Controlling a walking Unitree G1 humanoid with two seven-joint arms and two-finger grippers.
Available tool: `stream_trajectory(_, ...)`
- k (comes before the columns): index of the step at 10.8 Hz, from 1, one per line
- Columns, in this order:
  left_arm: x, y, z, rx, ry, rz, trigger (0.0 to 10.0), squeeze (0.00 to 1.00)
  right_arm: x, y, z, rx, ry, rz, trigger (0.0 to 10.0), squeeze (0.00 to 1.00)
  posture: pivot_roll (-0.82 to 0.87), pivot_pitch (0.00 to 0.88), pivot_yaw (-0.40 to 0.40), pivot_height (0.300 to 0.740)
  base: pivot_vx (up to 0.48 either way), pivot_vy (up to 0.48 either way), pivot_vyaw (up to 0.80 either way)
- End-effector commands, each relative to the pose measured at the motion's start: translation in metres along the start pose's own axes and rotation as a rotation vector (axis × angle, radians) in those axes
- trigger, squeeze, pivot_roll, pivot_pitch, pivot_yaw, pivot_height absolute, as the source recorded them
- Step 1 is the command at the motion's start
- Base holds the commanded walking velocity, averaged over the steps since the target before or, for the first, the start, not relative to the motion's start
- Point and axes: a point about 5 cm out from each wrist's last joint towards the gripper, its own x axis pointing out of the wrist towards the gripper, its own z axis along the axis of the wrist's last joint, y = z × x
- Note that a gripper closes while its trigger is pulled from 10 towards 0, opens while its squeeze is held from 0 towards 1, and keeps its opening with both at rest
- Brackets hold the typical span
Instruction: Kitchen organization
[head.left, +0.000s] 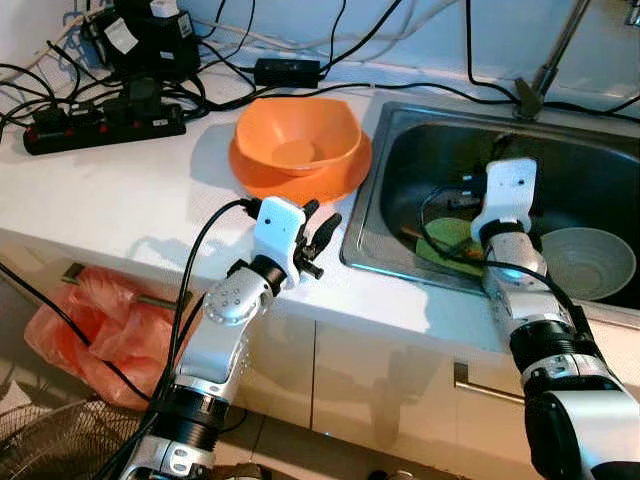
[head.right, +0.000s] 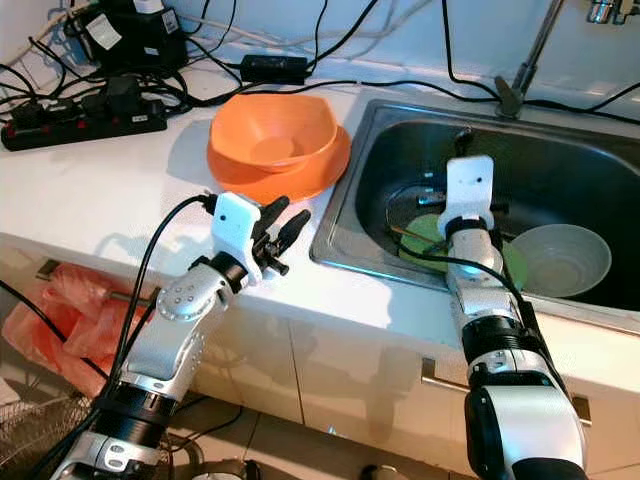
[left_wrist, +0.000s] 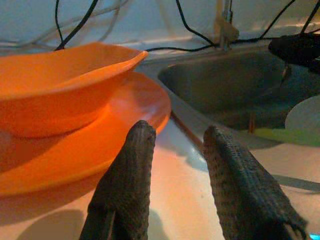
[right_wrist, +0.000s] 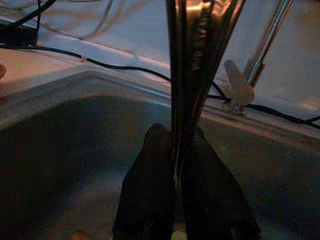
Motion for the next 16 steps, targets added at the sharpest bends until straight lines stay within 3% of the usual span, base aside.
stream_trajectory(1, 0.000, 0.000, -0.004, -0.005, 0.014, 0.000, 10.0, 0.00, -0.002, 0.000, -0.008, 0.029, 0.044, -0.009, 10.0, 0.00, 0.09, 0.081, -0.001, 0.740, 0.000, 0.000, 0.00)
stream_trajectory(6, 0.001, -0.003, -0.006, 0.002, 0.030, -0.014, 10.0, 0.00, -0.004, 0.002, -0.018, 0.043, 0.109, 0.001, 10.0, 0.00, 0.10, 0.084, -0.006, 0.740, 0.000, 0.000, 0.00)
stream_trajectory(7, 0.001, -0.003, -0.006, 0.002, 0.033, -0.016, 10.0, 0.00, -0.004, 0.002, -0.016, 0.046, 0.106, 0.003, 10.0, 0.51, 0.10, 0.085, -0.005, 0.740, 0.000, 0.000, 0.00)
stream_trajectory(8, 0.001, -0.003, -0.007, 0.005, 0.036, -0.019, 10.0, 0.00, -0.003, 0.003, -0.016, 0.047, 0.104, 0.005, 10.0, 0.82, 0.10, 0.085, -0.005, 0.740, 0.000, 0.000, 0.00)
stream_trajectory(12, 0.001, -0.004, -0.008, 0.006, 0.042, -0.025, 10.0, 0.00, -0.003, 0.002, -0.015, 0.048, 0.102, 0.001, 10.0, 0.82, 0.10, 0.084, -0.005, 0.740, 0.000, 0.000, 0.00)
stream_trajectory(13, 0.001, -0.004, -0.008, 0.007, 0.043, -0.025, 10.0, 0.00, -0.002, 0.001, -0.014, 0.048, 0.097, -0.001, 10.0, 0.76, 0.10, 0.083, -0.006, 0.740, 0.000, 0.000, 0.00)
stream_trajectory(14, 0.001, -0.004, -0.007, 0.011, 0.040, -0.026, 10.0, 0.00, -0.001, 0.001, -0.011, 0.041, 0.078, 0.000, 10.0, 0.05, 0.10, 0.082, -0.005, 0.740, 0.000, 0.000, 0.00)
stream_trajectory(16, 0.003, -0.005, 0.002, 0.033, 0.013, -0.037, 10.0, 0.00, 0.004, 0.004, 0.006, 0.055, -0.008, 0.013, 10.0, 0.00, 0.10, 0.082, -0.005, 0.740, 0.000, 0.000, 0.00)
